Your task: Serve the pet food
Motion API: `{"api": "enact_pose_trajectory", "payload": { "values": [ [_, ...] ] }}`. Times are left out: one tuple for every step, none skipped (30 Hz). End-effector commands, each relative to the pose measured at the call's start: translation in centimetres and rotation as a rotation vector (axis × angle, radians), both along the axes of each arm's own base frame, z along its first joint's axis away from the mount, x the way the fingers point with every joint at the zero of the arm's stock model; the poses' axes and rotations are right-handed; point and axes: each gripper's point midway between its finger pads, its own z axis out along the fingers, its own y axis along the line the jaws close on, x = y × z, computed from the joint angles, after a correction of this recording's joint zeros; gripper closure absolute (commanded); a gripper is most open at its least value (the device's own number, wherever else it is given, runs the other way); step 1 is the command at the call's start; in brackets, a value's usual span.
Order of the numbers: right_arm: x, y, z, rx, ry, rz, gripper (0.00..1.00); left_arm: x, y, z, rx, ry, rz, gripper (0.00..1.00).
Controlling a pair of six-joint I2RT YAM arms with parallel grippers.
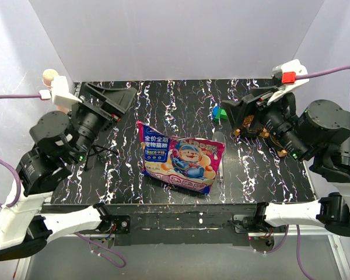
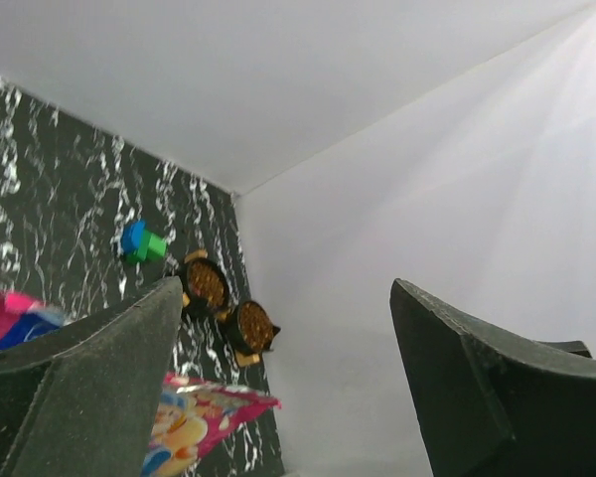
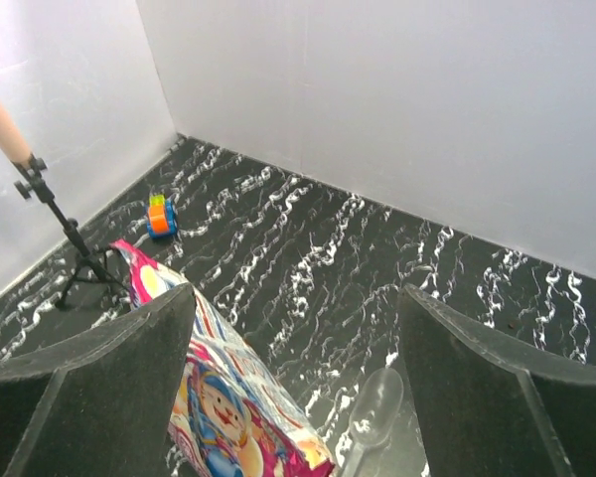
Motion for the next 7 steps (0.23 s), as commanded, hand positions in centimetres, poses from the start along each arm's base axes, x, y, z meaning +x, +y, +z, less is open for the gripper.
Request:
{"api": "enact_pose_trajectory", "payload": {
  "values": [
    [-1.1,-3.6,7.3,0.275,-0.126,-0.015,0.11,-0.3,2.2,6.4,0.086,-0.206,0.057,0.14],
    [-1.3,-3.9,7.9,0.271,-0.154,-0.009,0.11,-0.4,2.5,7.0,0.116,-0.228,0.066,0.13],
    [-1.5,-4.1,8.4,0.275,-0.169,-0.001,0.11,-0.4,2.8,7.6,0.131,-0.243,0.075,0.12],
    [-1.5,-4.3,8.7,0.275,-0.176,-0.008,0.11,-0.5,3.1,8.3,0.142,-0.266,0.082,0.12],
    [-1.5,-4.6,8.9,0.279,-0.175,-0.016,0.11,-0.7,3.3,8.9,0.153,-0.284,0.086,0.12],
    [-1.5,-4.8,9.1,0.281,-0.179,-0.020,0.10,-0.7,3.5,9.2,0.159,-0.294,0.091,0.12],
    [-1.6,-4.8,9.1,0.281,-0.182,-0.016,0.10,-0.8,3.7,9.5,0.163,-0.303,0.099,0.12]
  ]
}}
